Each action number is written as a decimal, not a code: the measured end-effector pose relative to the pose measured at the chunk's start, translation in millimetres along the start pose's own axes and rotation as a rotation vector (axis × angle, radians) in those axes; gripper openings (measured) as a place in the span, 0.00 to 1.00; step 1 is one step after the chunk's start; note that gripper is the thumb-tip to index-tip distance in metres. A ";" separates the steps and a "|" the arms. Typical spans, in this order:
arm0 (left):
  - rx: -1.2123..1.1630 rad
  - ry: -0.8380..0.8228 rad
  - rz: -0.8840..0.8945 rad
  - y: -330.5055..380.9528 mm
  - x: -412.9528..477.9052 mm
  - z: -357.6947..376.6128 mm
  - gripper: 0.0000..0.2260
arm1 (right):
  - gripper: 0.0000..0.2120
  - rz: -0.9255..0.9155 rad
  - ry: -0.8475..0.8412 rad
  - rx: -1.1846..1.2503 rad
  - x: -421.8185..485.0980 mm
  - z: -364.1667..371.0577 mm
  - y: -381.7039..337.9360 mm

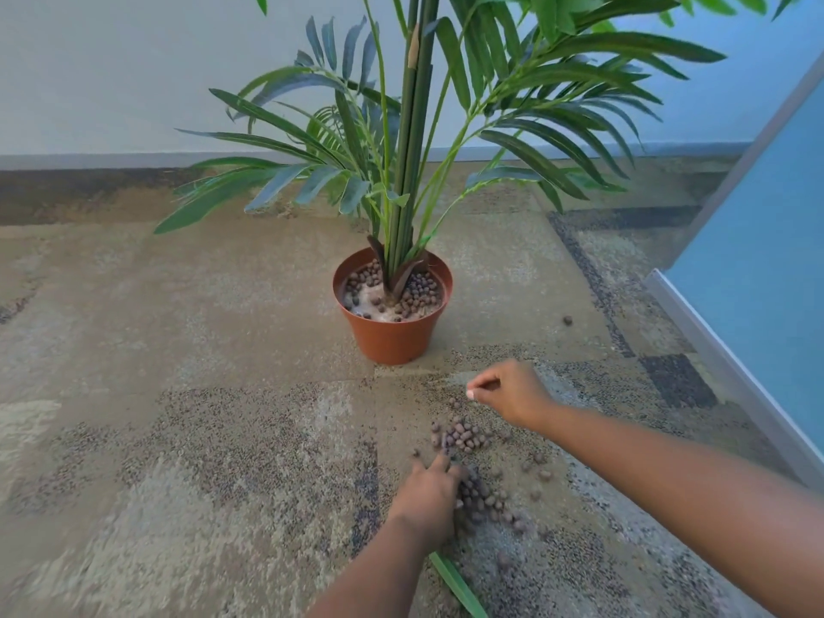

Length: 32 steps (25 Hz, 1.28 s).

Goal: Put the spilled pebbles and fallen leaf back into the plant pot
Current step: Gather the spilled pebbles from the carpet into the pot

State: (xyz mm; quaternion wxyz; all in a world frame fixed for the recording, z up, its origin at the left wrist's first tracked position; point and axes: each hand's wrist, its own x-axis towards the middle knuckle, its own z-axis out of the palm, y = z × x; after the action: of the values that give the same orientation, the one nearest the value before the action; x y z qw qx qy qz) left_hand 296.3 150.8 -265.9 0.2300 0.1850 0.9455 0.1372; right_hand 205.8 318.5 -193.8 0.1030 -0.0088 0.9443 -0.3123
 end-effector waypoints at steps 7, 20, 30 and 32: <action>-0.272 0.178 -0.066 -3.6 -1.8 -6.8 0.08 | 0.27 -0.003 -0.269 -0.257 -20.3 31.9 17.8; -0.794 0.314 -0.341 -7.9 -7.2 0.7 0.09 | 0.18 -0.293 -0.096 -0.358 -20.9 71.4 23.4; -1.714 0.704 -0.431 -35.4 -0.7 -57.1 0.10 | 0.10 -0.186 0.051 -0.038 -19.1 65.5 21.1; -1.809 0.812 -0.409 -43.4 -0.1 -83.9 0.10 | 0.08 -0.128 0.128 0.167 -13.9 52.1 7.7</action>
State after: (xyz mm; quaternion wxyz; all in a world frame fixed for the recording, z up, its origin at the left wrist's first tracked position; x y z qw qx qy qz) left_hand 243.2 97.3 -208.9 -0.0362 -0.2851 0.5071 0.8126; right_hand 230.2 295.2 -236.5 0.0227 -0.0406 0.9173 -0.3956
